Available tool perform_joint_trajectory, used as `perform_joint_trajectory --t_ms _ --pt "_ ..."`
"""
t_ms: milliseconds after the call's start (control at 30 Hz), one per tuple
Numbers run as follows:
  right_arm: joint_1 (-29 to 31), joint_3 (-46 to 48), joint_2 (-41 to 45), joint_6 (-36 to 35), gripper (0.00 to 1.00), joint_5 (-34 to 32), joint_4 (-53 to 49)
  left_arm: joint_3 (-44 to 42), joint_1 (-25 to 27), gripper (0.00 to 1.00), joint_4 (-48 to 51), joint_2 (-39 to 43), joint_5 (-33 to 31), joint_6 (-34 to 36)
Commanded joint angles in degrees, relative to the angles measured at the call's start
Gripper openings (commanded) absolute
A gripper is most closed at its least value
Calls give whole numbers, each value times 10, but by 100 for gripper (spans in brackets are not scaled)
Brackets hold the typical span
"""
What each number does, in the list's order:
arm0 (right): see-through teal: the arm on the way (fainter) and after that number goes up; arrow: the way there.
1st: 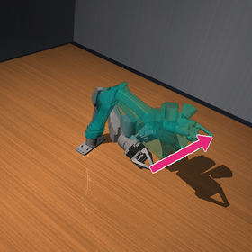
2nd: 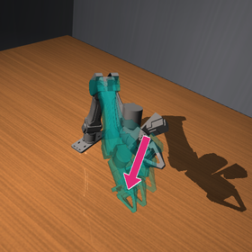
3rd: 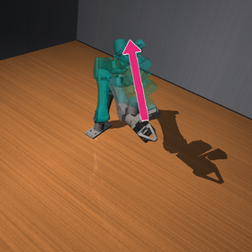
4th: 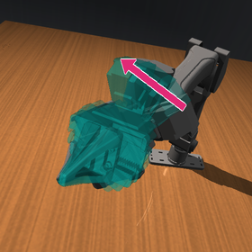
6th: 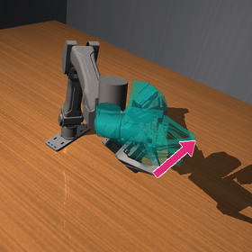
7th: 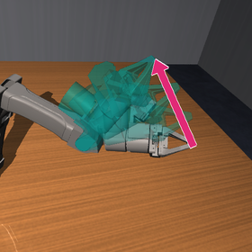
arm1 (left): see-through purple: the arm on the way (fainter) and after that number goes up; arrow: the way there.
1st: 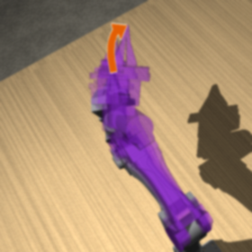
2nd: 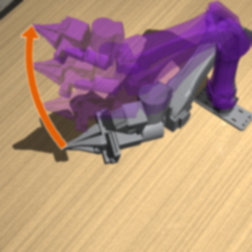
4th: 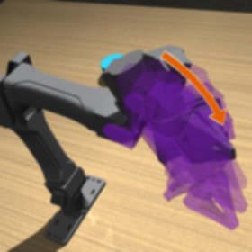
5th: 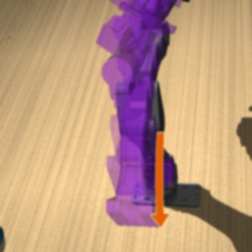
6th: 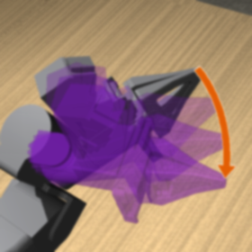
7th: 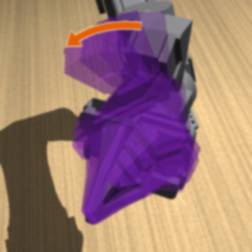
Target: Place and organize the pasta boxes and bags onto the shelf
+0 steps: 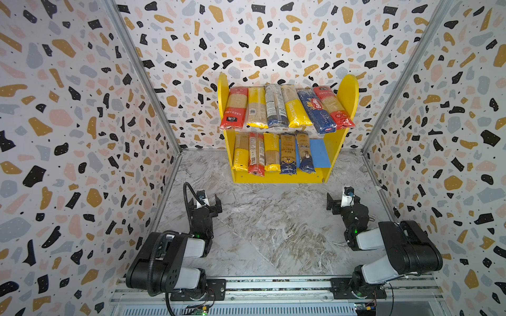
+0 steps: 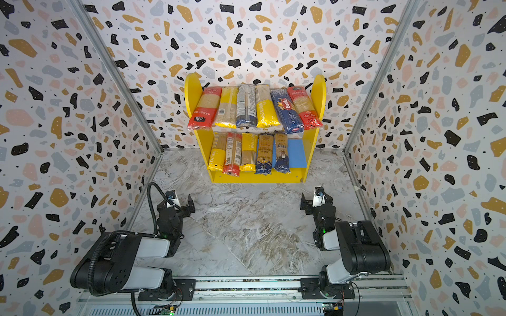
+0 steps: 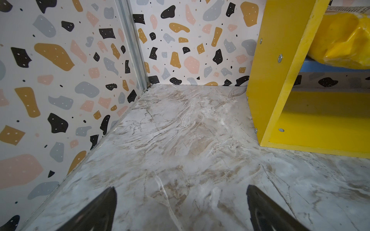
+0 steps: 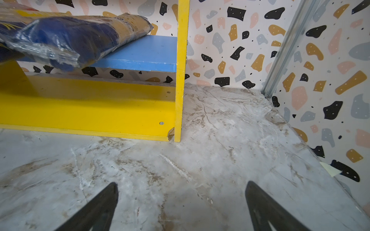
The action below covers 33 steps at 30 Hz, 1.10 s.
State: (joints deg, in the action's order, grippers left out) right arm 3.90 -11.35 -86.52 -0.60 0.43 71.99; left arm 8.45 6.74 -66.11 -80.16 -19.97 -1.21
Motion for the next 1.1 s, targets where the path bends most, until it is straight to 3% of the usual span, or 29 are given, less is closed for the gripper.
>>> perform_joint_trajectory --t_ms 0,1067 --pt "-1 -5 5 -6 99 5 5 9 -4 100 -29 3 2 4" --pt "-2 -8 4 -5 99 4 0 10 -4 99 -28 3 2 3"
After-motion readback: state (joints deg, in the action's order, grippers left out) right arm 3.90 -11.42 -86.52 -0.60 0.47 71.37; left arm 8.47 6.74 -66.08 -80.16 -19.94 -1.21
